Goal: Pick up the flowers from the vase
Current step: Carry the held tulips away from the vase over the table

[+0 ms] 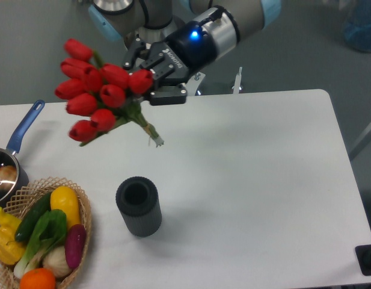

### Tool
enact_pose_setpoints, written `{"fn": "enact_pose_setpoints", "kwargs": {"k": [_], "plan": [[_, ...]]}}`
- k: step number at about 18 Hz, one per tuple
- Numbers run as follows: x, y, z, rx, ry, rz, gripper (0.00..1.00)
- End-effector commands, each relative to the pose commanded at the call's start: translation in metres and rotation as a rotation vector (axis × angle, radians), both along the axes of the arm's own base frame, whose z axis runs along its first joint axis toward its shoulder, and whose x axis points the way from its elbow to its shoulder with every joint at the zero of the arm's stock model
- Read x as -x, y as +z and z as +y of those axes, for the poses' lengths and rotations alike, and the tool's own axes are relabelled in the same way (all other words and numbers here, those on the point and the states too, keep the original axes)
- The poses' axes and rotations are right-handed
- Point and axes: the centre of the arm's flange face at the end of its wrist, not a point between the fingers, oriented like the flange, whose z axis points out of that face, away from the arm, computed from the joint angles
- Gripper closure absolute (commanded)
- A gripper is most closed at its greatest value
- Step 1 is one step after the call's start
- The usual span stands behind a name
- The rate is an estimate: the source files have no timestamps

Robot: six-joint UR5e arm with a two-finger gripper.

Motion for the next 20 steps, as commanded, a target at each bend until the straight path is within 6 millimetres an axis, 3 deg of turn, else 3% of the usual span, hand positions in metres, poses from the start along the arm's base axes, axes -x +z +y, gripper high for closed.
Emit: {"fn": "enact_pose_setpoints", "kwargs": {"k": [6, 11, 18, 20], "plan": [[0.046, -0.008, -0.044, 0.035, 0.124, 0.015, 0.77], [0.095, -0.044, -0.067, 0.082, 0.198, 0.004, 0.77], [0.112, -0.076, -0.073, 0.125, 0.213, 0.024, 0.77], [0.114, -0.078, -0.077, 0.122, 0.219, 0.037, 0.77]]}}
